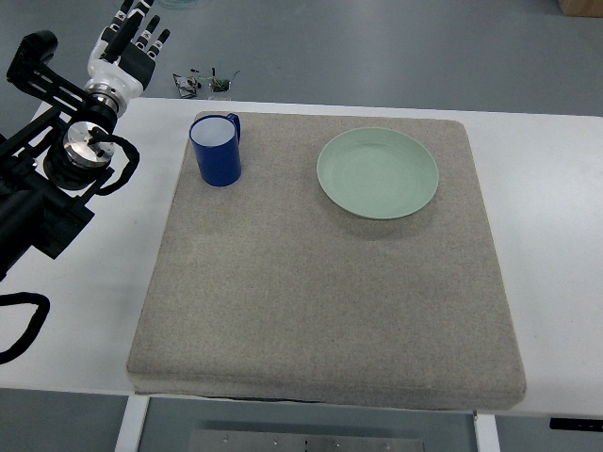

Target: Place cup left of plate with left hand

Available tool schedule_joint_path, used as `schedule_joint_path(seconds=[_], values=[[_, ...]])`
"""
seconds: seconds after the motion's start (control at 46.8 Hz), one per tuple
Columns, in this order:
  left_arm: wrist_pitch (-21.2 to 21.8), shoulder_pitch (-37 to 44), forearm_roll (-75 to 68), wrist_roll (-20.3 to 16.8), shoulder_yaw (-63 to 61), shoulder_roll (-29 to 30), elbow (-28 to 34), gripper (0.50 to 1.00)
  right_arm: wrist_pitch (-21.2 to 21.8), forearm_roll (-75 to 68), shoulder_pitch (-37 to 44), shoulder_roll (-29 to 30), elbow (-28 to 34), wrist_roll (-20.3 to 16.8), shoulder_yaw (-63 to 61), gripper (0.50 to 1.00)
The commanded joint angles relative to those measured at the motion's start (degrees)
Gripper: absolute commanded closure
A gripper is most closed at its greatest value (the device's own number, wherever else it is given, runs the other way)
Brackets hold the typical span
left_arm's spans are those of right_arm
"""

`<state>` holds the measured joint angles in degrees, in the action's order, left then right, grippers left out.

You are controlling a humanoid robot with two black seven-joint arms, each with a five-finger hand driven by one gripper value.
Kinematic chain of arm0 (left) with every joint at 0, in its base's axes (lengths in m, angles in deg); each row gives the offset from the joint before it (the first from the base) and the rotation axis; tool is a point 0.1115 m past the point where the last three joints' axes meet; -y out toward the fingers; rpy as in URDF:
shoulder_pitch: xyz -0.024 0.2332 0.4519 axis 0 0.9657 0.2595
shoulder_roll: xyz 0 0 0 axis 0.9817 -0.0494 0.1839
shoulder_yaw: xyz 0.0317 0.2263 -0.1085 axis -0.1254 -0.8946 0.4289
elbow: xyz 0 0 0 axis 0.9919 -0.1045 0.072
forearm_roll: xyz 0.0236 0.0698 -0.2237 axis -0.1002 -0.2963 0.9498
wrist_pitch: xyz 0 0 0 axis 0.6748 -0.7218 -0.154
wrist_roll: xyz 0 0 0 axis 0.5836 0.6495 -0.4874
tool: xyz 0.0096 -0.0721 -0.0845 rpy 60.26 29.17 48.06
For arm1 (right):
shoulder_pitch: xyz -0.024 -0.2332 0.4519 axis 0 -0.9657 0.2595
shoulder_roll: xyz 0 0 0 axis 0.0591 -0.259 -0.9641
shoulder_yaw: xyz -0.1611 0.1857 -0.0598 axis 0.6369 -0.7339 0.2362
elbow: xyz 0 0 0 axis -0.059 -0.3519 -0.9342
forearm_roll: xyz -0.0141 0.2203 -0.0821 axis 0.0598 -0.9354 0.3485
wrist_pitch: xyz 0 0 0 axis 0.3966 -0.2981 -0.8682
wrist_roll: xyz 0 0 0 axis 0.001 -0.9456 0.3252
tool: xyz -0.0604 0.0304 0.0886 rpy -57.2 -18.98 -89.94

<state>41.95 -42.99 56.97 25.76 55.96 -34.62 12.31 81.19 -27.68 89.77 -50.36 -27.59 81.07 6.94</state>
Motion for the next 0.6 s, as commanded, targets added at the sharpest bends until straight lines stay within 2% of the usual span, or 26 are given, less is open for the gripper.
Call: schedule_joint_path(seconds=[0.0, 0.299, 0.577], values=[[-3.9, 0.3, 1.3, 0.4, -0.1, 0.0, 1.1, 0.506, 0.0, 0.0, 0.0, 0.0, 0.0, 0.0, 0.0, 0.566], [-6.9, 0.5, 0.4, 0.3, -0.5, 0.0, 2.1, 0.506, 0.0, 0.0, 0.0, 0.0, 0.0, 0.0, 0.0, 0.566], [-7.1, 0.5, 0.3, 0.3, -1.2, 0.0, 2.3, 0.506, 0.0, 0.0, 0.0, 0.0, 0.0, 0.0, 0.0, 0.566]])
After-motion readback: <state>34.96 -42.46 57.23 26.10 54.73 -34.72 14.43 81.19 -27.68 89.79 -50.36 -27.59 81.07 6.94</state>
